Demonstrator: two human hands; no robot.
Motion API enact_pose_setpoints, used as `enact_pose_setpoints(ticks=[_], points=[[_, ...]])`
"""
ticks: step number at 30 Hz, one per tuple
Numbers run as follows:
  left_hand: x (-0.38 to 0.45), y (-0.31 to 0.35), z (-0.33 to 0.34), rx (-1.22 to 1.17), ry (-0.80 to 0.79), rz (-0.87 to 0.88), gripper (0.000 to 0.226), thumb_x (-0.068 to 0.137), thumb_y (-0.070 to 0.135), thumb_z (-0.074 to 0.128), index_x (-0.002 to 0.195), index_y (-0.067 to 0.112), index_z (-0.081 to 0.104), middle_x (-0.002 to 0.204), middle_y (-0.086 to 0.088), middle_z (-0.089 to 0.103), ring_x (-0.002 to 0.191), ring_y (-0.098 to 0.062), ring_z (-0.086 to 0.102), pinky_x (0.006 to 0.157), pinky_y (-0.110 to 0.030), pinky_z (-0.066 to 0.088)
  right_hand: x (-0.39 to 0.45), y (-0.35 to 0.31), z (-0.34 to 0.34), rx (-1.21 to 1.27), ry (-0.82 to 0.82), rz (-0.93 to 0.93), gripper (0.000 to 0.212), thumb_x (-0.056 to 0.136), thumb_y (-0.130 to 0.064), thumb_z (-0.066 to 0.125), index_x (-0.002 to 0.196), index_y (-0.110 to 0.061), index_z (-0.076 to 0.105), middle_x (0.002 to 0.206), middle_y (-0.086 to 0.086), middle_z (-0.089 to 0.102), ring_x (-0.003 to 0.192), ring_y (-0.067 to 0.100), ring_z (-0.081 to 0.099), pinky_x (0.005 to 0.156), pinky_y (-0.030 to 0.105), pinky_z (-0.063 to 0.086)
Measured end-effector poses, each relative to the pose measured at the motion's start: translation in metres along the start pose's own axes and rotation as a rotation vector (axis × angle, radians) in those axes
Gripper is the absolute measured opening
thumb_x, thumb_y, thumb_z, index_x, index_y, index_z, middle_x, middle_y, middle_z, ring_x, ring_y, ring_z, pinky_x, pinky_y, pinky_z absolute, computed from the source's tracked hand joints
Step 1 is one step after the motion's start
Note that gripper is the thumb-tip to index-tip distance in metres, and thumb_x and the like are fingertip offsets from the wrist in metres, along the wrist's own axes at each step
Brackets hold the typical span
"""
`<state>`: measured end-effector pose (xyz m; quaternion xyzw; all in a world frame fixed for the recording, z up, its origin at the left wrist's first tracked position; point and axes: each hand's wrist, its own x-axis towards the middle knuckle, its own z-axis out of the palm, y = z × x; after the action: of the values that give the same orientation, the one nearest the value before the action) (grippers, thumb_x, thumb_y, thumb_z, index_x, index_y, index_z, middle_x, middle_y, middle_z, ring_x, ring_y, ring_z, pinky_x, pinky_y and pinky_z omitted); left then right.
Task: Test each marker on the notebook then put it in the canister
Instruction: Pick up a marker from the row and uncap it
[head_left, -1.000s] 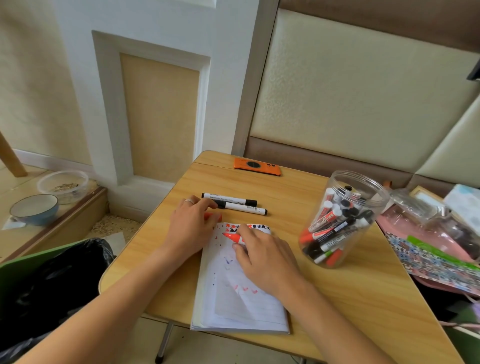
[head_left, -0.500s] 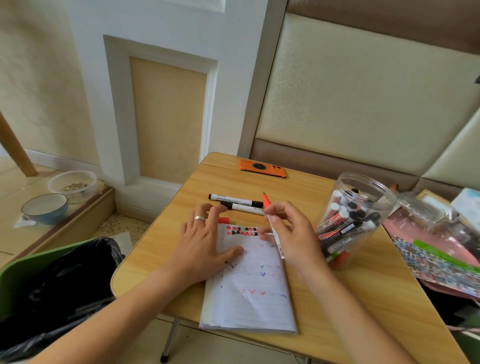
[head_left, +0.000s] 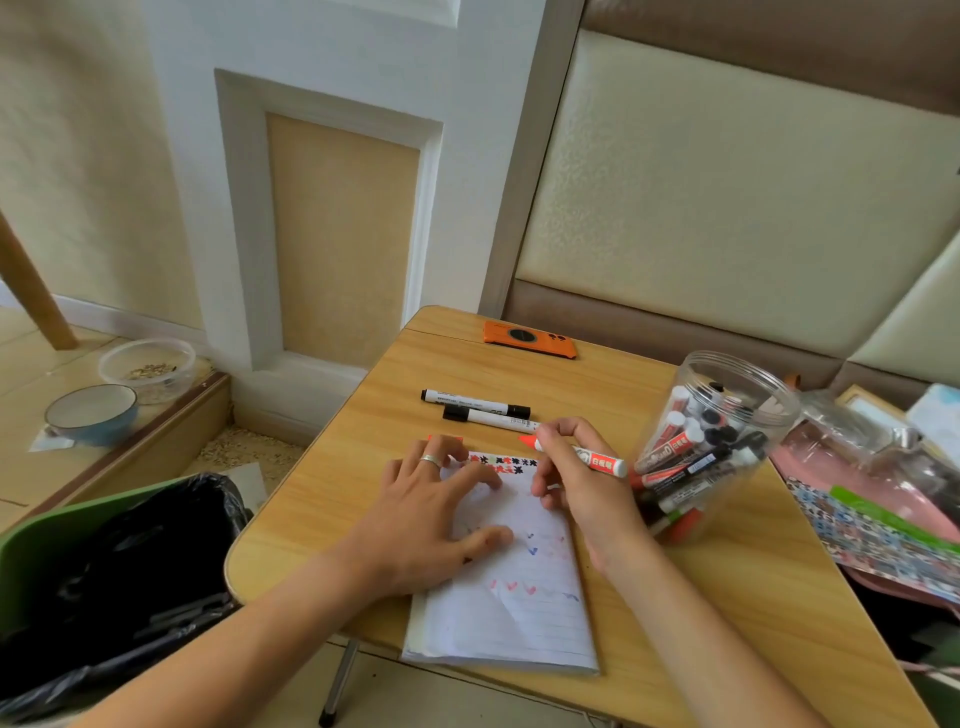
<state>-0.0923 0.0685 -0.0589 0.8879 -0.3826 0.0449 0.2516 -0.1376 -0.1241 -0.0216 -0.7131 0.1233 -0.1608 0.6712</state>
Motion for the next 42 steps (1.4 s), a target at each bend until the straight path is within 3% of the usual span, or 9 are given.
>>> enact_pose_setpoints(ticks=[6,9,12,16,21,27,42], points=[[0.001,0.002,-0.006,0.076,-0.092,0.059,0.048,0.096,0.066,0.042,0.142,0.062,0.03,0.147,0.012,0.017,0.139,-0.011,0.007,0.105,-0.032,0.012,0.007,-0.005,-0.008,0.011,0.016,0.043,0.005,0.097,-0.012,0.068,0.102,-0.011,0.068,0.072,0.007,0.065,0.062,0.022,0.065,0.053,0.029,0.052],[0.001,0.003,-0.007,0.123,-0.142,0.092,0.047,0.1,0.062,0.034,0.145,0.066,0.022,0.153,0.014,0.011,0.144,-0.012,-0.002,0.108,-0.035,0.01,0.013,-0.001,-0.012,-0.104,0.03,0.033,0.005,0.097,-0.013,0.068,0.097,-0.009,0.066,0.067,0.008,0.064,0.054,0.018,0.06,0.047,0.026,0.046],[0.0,0.004,-0.006,0.14,-0.152,0.083,0.047,0.1,0.061,0.032,0.145,0.067,0.021,0.155,0.013,0.013,0.145,-0.013,-0.001,0.108,-0.036,0.01,0.015,0.004,-0.013,-0.243,0.054,0.012,0.014,0.097,-0.021,0.069,0.089,-0.011,0.061,0.062,0.009,0.063,0.049,0.023,0.059,0.042,0.027,0.041],[0.0,0.006,-0.007,0.152,-0.157,0.074,0.046,0.1,0.061,0.032,0.145,0.065,0.022,0.153,0.01,0.017,0.144,-0.014,0.003,0.108,-0.037,0.009,0.015,0.005,-0.011,-0.305,0.037,0.026,0.012,0.095,-0.018,0.068,0.09,-0.01,0.061,0.071,0.011,0.069,0.05,0.028,0.067,0.046,0.032,0.049],[-0.002,0.006,-0.006,0.177,-0.166,0.089,0.051,0.099,0.069,0.026,0.148,0.061,0.018,0.157,0.01,0.015,0.147,-0.014,0.001,0.114,-0.039,0.007,0.017,0.007,-0.009,-0.408,0.058,-0.003,0.009,0.09,-0.014,0.068,0.086,-0.008,0.062,0.064,0.013,0.07,0.049,0.031,0.068,0.05,0.039,0.054],[-0.009,0.007,-0.008,0.177,-0.289,0.079,0.064,0.092,0.081,0.016,0.149,0.063,-0.006,0.167,0.009,-0.012,0.15,-0.011,-0.024,0.123,-0.046,-0.004,0.017,0.007,-0.008,-0.425,0.06,-0.008,0.011,0.09,-0.013,0.067,0.084,-0.007,0.061,0.06,0.012,0.067,0.046,0.027,0.066,0.049,0.039,0.052],[-0.01,0.008,-0.001,0.217,-0.24,0.057,0.066,0.092,0.08,0.018,0.152,0.059,-0.002,0.168,0.006,-0.011,0.152,-0.014,-0.022,0.123,-0.045,-0.002,0.021,0.009,-0.006,-0.455,0.065,0.019,0.013,0.088,-0.014,0.068,0.079,-0.011,0.059,0.058,0.008,0.066,0.045,0.026,0.064,0.045,0.032,0.048]])
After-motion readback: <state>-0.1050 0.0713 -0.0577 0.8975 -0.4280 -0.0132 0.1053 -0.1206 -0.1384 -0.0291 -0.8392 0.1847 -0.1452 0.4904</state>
